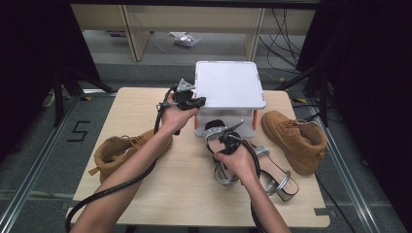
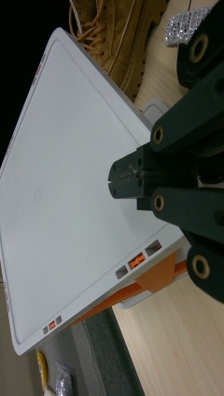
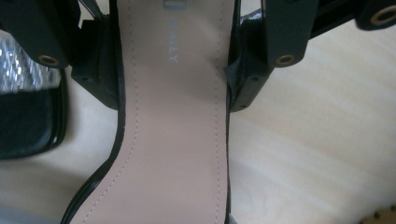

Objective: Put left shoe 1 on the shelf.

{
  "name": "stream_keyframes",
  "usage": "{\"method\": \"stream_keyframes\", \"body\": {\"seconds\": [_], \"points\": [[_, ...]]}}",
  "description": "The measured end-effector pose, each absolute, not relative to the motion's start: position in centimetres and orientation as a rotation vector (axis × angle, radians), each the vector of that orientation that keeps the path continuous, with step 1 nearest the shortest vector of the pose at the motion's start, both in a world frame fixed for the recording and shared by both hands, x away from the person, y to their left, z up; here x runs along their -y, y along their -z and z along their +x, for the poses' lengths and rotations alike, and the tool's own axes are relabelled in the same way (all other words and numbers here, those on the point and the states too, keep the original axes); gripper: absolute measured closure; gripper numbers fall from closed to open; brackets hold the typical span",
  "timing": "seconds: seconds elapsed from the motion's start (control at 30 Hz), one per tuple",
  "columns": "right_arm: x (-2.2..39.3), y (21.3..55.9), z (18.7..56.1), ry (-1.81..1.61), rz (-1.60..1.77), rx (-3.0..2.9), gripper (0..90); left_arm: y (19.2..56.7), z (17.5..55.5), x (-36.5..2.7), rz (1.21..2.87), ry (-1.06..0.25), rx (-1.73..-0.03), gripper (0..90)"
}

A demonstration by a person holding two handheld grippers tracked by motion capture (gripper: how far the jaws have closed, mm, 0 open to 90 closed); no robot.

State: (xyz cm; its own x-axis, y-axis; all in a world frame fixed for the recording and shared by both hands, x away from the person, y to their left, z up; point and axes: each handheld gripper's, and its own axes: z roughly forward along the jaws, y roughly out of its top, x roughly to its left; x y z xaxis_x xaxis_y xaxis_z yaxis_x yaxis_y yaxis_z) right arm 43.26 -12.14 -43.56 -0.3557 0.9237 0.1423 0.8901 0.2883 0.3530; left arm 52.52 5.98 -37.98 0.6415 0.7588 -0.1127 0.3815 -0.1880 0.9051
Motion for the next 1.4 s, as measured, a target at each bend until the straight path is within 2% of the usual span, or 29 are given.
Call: {"method": "stream_keyframes", "body": {"seconds": [0.57, 1.13, 1.2, 1.27, 1.4], "points": [[9.9, 44.8, 48.1, -0.581, 1.837, -2.367, 43.3, 38.0, 52.5, -6.0, 1.801, -0.440, -0.919, 89.7], [8.8, 46.3, 49.6, -0.514, 1.859, -2.359, 43.0, 38.0, 52.6, -6.0, 1.800, -0.438, -0.918, 89.8], [9.2, 46.5, 49.9, -0.509, 1.743, -2.394, 42.9, 38.0, 52.6, -6.0, 1.802, -0.439, -0.918, 89.8], [8.7, 46.3, 49.6, -0.492, 1.803, -2.357, 41.8, 38.0, 52.5, -6.0, 1.800, -0.439, -0.919, 89.8], [8.6, 45.6, 49.2, -0.547, 1.770, -2.327, 31.6, 38.0, 52.6, -6.0, 1.798, -0.438, -0.918, 89.8]]}}
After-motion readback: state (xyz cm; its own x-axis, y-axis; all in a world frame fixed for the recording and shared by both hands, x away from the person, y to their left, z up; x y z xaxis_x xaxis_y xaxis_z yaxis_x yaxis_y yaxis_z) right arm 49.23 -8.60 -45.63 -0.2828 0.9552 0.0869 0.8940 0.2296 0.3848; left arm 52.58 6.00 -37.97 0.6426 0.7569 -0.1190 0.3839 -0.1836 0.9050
